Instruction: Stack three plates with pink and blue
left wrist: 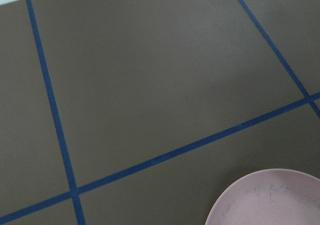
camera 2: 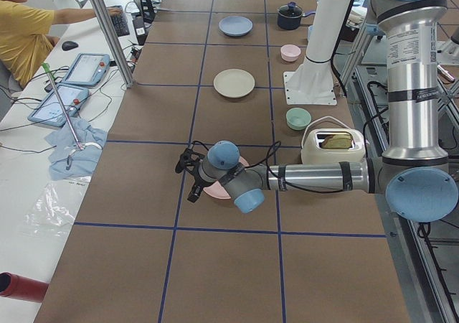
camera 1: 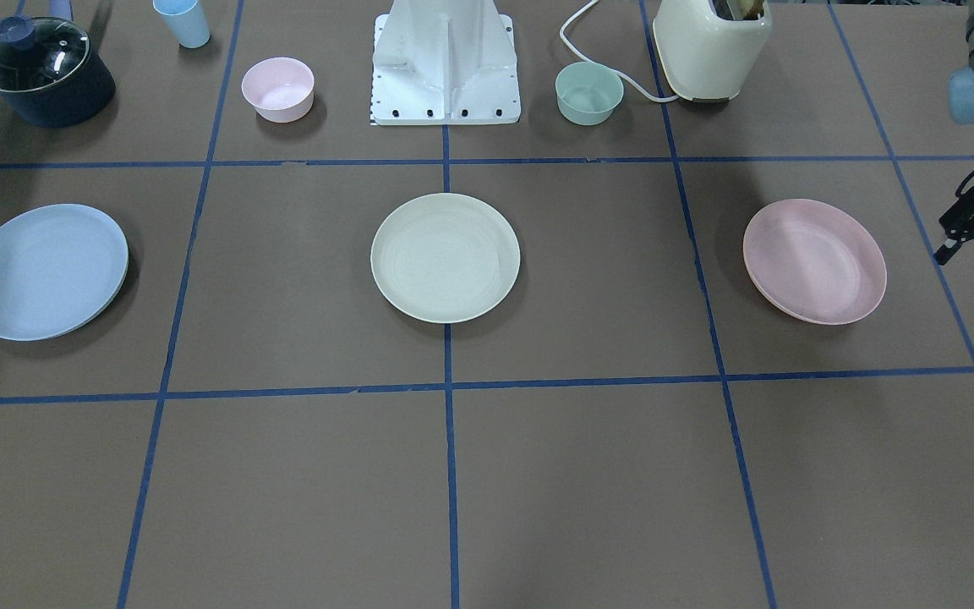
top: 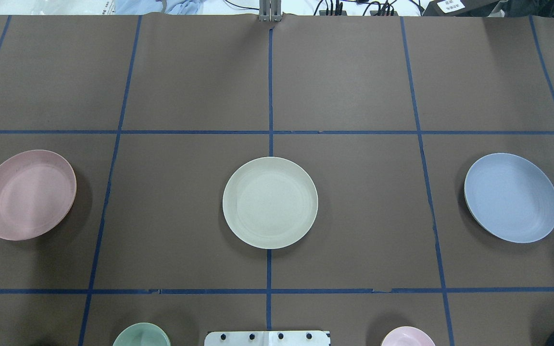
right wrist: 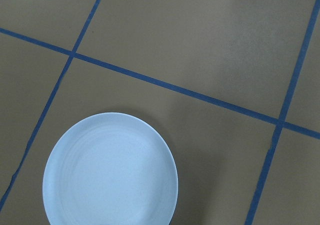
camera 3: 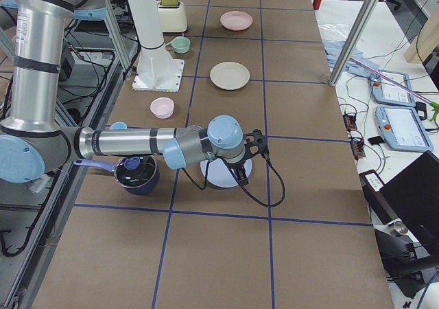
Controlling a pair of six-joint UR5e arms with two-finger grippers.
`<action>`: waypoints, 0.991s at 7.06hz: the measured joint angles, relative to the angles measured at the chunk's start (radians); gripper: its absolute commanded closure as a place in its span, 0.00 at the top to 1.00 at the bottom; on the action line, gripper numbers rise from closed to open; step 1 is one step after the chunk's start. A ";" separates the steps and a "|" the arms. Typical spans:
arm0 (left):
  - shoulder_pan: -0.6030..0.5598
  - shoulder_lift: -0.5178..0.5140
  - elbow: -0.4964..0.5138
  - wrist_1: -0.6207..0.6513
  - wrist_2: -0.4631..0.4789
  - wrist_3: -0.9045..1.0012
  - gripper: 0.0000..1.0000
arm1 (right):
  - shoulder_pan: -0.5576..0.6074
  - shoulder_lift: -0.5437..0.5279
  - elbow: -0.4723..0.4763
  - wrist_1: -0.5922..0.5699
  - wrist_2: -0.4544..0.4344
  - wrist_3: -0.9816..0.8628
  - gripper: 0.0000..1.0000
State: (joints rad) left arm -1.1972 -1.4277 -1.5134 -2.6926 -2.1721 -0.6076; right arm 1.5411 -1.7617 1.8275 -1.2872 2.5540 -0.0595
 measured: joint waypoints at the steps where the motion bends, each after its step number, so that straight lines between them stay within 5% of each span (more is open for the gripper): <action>1: 0.083 0.018 0.034 -0.104 0.074 -0.136 0.82 | 0.000 -0.003 0.000 0.001 0.002 0.000 1.00; 4: 0.221 0.052 0.062 -0.181 0.194 -0.305 0.69 | 0.000 -0.010 -0.001 0.003 -0.008 0.000 1.00; 6: 0.259 0.060 0.072 -0.193 0.211 -0.317 0.40 | 0.000 -0.013 -0.001 0.003 -0.010 -0.001 1.00; 7: 0.273 0.062 0.075 -0.195 0.214 -0.317 0.18 | 0.000 -0.013 -0.001 0.003 -0.011 -0.001 1.00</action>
State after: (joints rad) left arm -0.9242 -1.3659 -1.4388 -2.8876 -1.9581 -0.9246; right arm 1.5414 -1.7747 1.8270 -1.2840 2.5435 -0.0605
